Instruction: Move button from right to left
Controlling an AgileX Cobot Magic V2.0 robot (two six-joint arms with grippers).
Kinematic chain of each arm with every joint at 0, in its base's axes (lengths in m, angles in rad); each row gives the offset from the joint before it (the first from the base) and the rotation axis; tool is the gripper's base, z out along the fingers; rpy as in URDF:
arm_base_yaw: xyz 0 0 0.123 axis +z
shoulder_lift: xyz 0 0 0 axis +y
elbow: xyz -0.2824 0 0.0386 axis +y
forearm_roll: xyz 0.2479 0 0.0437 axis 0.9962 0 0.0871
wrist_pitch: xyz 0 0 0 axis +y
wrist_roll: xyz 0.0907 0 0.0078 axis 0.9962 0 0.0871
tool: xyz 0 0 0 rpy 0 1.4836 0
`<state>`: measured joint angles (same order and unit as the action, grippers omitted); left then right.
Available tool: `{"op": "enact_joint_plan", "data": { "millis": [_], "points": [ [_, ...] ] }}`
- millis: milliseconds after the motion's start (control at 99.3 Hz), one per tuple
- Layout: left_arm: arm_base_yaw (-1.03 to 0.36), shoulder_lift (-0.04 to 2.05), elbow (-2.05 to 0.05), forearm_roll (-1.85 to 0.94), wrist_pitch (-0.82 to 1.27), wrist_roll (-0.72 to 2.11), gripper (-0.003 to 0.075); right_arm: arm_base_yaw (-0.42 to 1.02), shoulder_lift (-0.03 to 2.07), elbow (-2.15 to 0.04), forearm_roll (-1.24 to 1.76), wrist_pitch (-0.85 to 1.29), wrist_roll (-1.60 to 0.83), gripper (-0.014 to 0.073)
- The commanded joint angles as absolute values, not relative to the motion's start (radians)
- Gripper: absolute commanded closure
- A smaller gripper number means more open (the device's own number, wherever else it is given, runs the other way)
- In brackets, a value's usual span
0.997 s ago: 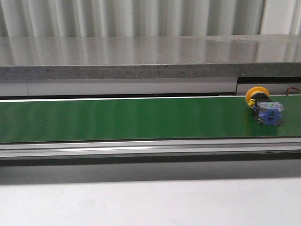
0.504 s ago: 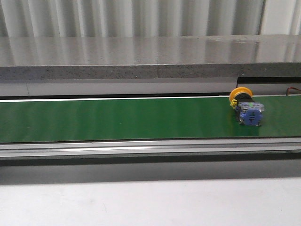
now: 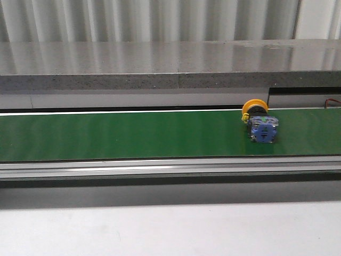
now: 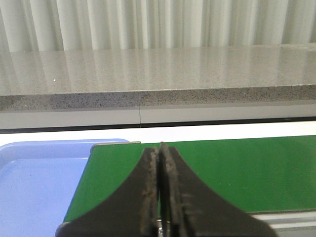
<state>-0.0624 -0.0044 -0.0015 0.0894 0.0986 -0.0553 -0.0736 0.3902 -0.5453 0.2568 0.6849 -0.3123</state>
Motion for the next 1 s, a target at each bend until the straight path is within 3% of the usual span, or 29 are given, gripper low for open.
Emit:
{"op": "enact_joint_plan", "data": {
  "millis": [0, 262, 544, 786, 987],
  "points": [
    [-0.068, -0.039, -0.004, 0.061, 0.013, -0.066, 0.0740, -0.073, 0.395, -0.565, 0.268, 0.625, -0.319, 0.0661],
    [-0.068, 0.027, -0.172, -0.049, 0.079, -0.066, 0.0740, -0.073, 0.395, -0.565, 0.268, 0.625, -0.319, 0.0661],
    [-0.068, 0.307, -0.492, -0.068, 0.419, -0.066, 0.0740, -0.073, 0.395, -0.565, 0.268, 0.625, -0.319, 0.0661],
    [-0.068, 0.630, -0.784, -0.066, 0.854, -0.026, 0.0740, -0.073, 0.395, -0.565, 0.268, 0.625, -0.319, 0.0661],
    [-0.068, 0.820, -0.870, -0.066, 0.960, -0.026, 0.0740, -0.073, 0.395, -0.565, 0.268, 0.625, -0.319, 0.0661]
  ]
}}
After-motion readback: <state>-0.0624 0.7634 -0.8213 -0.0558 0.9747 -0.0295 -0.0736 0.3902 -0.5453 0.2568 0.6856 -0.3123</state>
